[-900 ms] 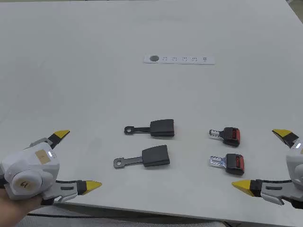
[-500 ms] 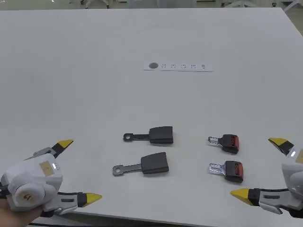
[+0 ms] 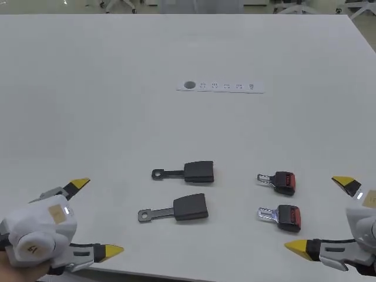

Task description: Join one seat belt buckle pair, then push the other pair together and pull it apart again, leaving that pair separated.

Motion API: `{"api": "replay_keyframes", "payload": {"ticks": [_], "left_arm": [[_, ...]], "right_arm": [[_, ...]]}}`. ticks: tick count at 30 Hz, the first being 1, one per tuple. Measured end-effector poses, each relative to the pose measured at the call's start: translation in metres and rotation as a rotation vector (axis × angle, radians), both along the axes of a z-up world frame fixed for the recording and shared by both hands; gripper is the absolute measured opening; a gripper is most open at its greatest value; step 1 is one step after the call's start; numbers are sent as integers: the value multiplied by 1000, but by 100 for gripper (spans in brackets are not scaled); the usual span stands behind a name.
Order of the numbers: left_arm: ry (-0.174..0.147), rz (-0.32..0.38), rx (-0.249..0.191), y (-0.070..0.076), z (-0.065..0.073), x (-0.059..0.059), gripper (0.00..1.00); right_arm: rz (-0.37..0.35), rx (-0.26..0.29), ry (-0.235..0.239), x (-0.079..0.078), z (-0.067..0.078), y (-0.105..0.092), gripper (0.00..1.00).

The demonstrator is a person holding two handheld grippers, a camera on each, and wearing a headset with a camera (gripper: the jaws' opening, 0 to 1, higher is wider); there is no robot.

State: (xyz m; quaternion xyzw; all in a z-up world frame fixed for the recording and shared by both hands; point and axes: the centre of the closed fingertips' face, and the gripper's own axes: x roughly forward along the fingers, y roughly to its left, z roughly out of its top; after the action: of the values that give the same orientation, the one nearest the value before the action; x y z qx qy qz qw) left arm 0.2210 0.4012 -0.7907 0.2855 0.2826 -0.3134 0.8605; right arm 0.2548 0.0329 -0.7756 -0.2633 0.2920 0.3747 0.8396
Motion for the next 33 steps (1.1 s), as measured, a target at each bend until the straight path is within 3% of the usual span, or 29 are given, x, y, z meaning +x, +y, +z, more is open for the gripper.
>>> {"api": "replay_keyframes", "payload": {"ticks": [4,11,20,24,27,33], "left_arm": [[-24,4,2,2,4,3,99],[-19,22,-7,5,4,4,98],[-20,34,-10,9,6,6,96],[-26,38,-12,10,8,9,96],[-22,37,-12,10,7,10,96],[-19,37,-9,9,6,9,97]], "right_arm": [[-6,0,10,1,-4,-1,98],[-9,15,25,2,-9,6,97],[13,19,15,8,-4,18,96],[17,20,9,12,-1,18,95],[-14,70,23,14,3,17,95],[-18,51,21,10,-2,13,95]]}}
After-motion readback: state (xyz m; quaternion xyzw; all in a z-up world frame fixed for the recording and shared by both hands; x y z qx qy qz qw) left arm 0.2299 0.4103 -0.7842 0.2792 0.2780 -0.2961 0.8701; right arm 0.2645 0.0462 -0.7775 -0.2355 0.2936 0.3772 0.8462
